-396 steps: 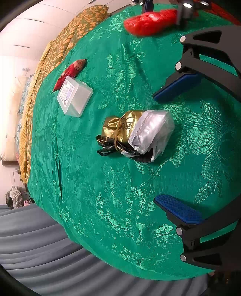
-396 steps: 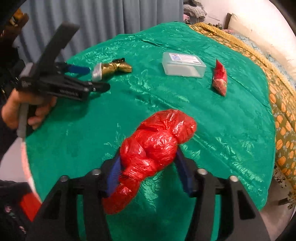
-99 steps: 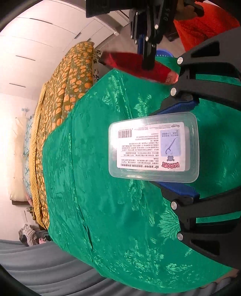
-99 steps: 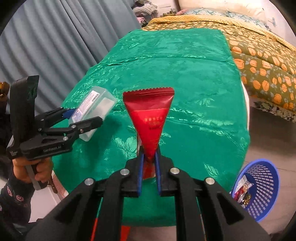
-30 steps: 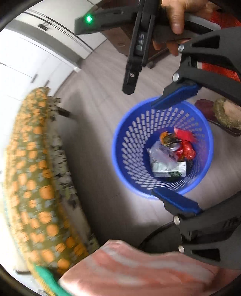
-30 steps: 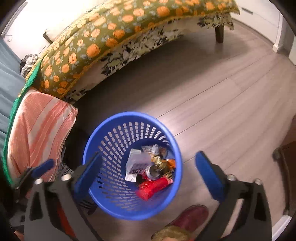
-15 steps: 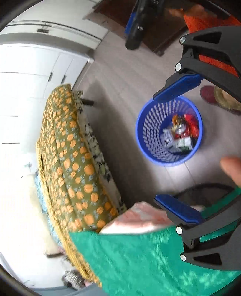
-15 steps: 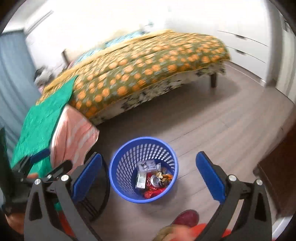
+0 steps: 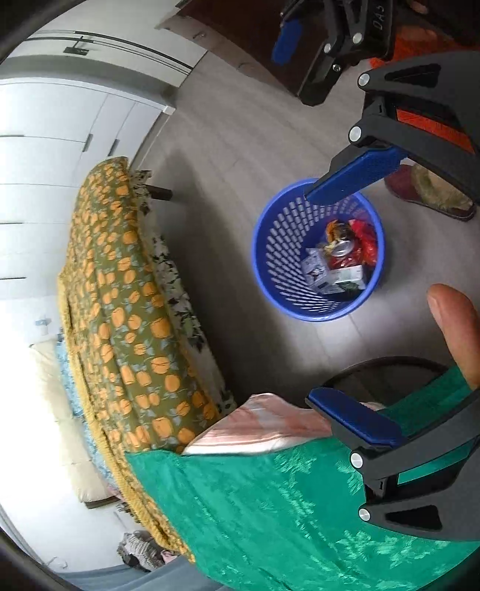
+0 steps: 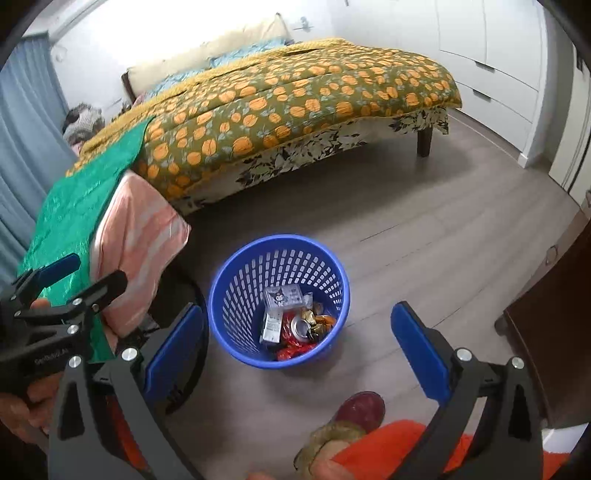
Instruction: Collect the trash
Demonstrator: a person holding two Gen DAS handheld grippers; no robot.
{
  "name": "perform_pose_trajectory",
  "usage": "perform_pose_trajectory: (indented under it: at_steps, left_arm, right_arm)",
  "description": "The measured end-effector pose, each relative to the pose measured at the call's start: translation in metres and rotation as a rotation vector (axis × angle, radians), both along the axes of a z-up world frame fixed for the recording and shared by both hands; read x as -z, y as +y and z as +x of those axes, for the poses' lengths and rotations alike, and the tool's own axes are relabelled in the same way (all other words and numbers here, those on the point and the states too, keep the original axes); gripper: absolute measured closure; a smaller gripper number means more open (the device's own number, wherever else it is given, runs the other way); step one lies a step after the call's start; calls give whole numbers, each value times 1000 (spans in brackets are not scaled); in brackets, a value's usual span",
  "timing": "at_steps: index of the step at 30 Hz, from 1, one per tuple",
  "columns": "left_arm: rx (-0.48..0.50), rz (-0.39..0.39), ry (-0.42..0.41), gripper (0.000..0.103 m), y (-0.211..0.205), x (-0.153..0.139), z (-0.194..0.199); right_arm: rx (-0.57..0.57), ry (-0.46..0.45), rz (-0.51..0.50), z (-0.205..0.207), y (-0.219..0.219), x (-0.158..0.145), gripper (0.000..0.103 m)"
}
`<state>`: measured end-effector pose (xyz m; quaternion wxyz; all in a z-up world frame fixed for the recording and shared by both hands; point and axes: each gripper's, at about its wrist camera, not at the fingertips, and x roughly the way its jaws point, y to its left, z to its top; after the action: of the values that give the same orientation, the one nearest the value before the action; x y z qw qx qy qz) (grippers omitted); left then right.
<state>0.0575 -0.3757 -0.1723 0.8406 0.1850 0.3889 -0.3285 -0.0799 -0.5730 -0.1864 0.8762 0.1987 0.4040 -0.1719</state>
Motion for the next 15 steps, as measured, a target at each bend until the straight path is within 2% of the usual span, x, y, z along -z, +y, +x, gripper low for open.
perform_pose_trajectory:
  at_steps: [4, 15]
  left_arm:
    - [-5, 13, 44, 5, 1, 10, 6]
    - [-27, 48, 77, 5, 1, 24, 12]
  right_arm:
    - [-27, 22, -8, 4, 7, 3, 5]
    - [-72, 62, -13, 11, 17, 10, 5]
